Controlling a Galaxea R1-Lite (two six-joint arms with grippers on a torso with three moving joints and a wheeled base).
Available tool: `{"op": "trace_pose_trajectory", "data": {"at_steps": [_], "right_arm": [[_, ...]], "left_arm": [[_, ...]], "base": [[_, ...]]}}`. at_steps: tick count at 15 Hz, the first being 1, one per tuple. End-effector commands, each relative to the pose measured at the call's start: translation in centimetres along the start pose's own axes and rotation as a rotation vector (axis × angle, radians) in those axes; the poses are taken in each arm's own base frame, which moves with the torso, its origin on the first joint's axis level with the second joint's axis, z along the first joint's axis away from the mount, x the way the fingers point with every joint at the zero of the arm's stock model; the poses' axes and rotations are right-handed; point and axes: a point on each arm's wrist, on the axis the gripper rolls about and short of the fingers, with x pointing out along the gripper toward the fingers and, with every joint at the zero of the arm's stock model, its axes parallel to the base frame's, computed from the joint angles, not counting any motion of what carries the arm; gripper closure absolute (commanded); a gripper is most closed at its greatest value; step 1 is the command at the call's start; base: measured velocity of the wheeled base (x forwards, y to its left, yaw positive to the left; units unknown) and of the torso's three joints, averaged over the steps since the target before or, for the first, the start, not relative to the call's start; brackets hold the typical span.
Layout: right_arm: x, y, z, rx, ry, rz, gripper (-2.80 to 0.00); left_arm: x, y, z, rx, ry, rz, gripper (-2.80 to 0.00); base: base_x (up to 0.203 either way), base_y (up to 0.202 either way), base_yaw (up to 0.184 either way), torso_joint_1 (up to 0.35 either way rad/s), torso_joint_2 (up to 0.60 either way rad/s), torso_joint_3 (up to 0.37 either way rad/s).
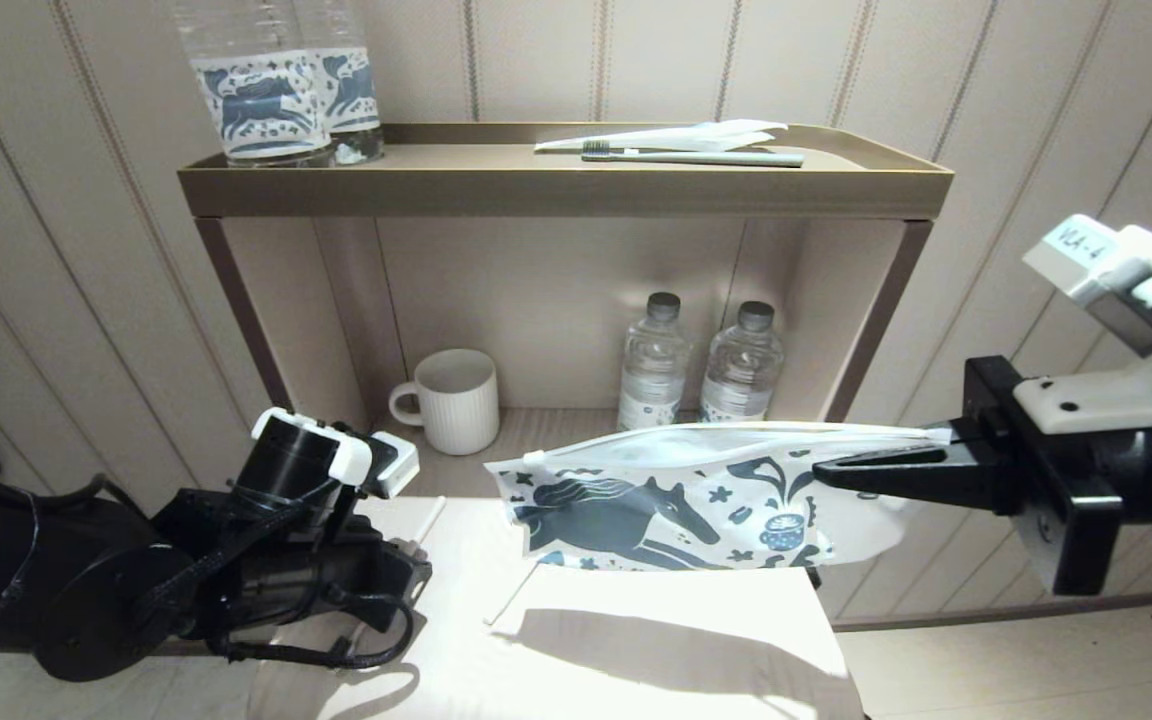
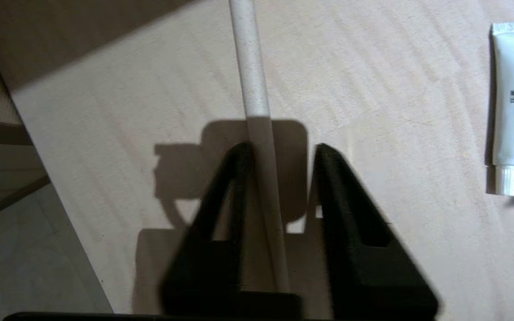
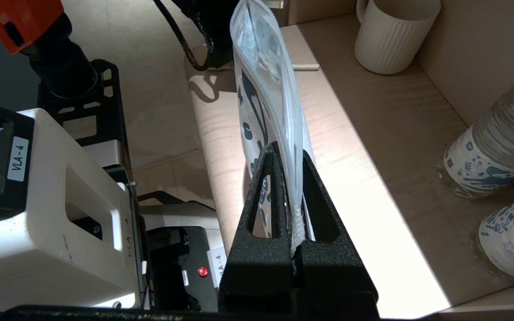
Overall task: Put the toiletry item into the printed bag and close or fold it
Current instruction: Pick up a toothbrush, then place the toothbrush in the storage bag
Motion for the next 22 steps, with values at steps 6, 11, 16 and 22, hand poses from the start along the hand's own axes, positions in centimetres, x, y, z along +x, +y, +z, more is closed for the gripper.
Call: {"op": "trace_pose_trajectory", "data": {"at_steps": [6,11,16,22], "right_arm": [[-0.1,0.1,0.1,-0.007,-0.006,0.003,0.0],[0.1,0.2,-0.6,-0.014,0.002,0.01,0.0],[1.4,0.0,-2.7,-0.143,-0.079,-0.034,0.0],[2.0,0.6,-3.6,-0.177,-0.062,-0.011,0.0]], "left_arm": [[-0.7,-0.2,0.5,0.002,-0.035,-0.005,0.0],[-4.6,0.1,3.5,-0.012,-0.219,-0.005,0.0],[-10.3,0.3,7.9,-0.009,-0.482,-0.053,0.0],[-15.4,-2.5,11.5,0.117,-0.698,-0.389,0.0]], "base": [[0.0,0.0,0.0,0.0,0.0,0.0],[0.0,0.0,0.0,0.0,0.0,0.0],[0.0,0.0,0.0,0.0,0.0,0.0],[0.0,0.0,0.0,0.0,0.0,0.0]]}}
